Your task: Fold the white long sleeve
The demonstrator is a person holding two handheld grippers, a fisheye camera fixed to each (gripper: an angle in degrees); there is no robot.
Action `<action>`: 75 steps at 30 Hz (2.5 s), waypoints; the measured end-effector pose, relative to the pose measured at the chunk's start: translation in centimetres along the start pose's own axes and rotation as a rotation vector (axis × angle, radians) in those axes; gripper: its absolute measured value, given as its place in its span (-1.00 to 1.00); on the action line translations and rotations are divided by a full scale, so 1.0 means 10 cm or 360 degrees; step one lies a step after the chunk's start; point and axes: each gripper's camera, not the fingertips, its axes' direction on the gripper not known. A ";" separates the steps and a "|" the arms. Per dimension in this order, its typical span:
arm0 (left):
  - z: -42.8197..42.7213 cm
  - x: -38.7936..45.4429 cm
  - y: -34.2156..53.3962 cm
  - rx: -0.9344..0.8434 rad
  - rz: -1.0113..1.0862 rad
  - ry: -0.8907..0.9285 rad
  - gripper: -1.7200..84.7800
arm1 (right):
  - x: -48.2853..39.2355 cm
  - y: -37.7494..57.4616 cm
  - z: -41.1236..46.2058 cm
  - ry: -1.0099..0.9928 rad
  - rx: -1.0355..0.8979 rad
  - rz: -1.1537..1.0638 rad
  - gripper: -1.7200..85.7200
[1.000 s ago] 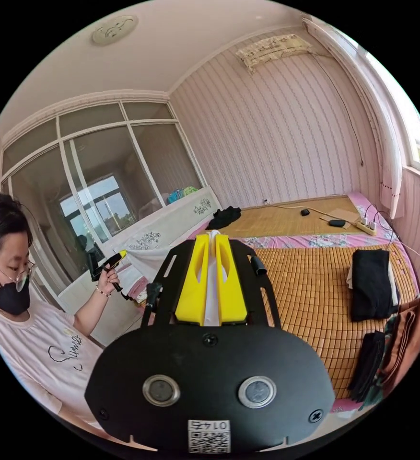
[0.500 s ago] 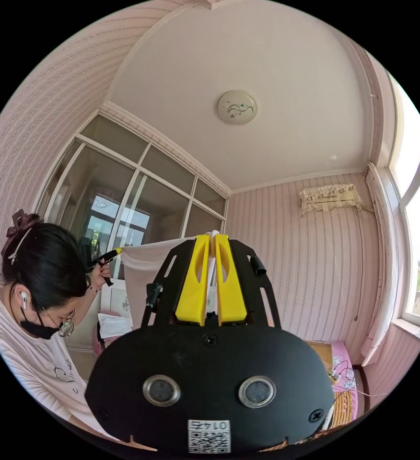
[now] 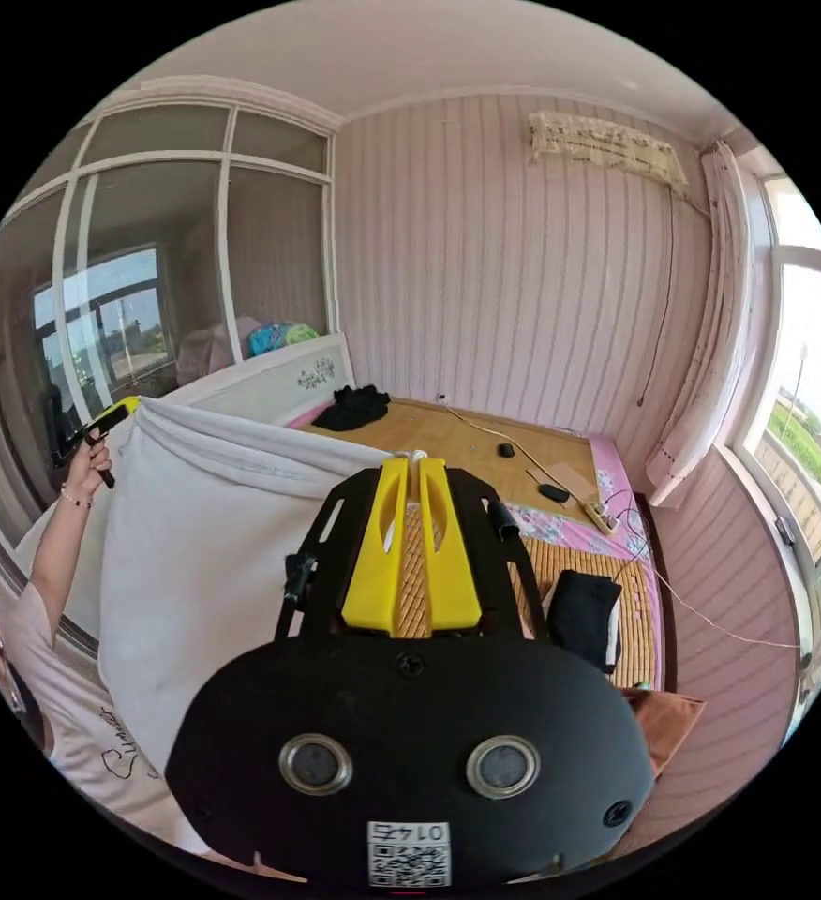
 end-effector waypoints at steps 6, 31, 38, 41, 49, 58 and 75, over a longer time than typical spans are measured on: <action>1.33 -0.47 0.41 -0.0484 -0.0239 -0.0138 -0.98 | 0.26 -0.24 0.99 -0.0008 -0.0145 0.0197 -0.96; 2.55 -0.97 3.30 -0.1005 -0.0446 -0.0067 -0.98 | 0.31 2.71 4.44 -0.0419 -0.0899 0.0461 -0.93; 2.78 -1.29 4.39 -0.1349 -0.0796 -0.0049 -0.98 | 0.35 3.61 4.95 -0.0488 -0.1190 0.0695 -0.92; 2.83 -1.37 4.52 -0.1434 -0.0772 0.0006 -0.98 | 0.32 3.68 5.04 -0.0500 -0.1223 0.0658 -0.92; 3.00 -1.56 4.63 -0.1598 -0.0659 0.0092 -0.98 | 0.27 3.71 5.27 -0.0535 -0.1282 0.0621 -0.90; 3.31 -1.83 4.84 -0.1884 -0.0503 0.0015 -0.84 | 0.24 3.72 5.58 -0.0287 -0.1331 0.0531 -0.69; 4.44 -2.10 5.33 -0.2186 -0.0540 -0.0001 -0.98 | 0.34 3.89 6.13 -0.0334 -0.1569 0.0687 -0.92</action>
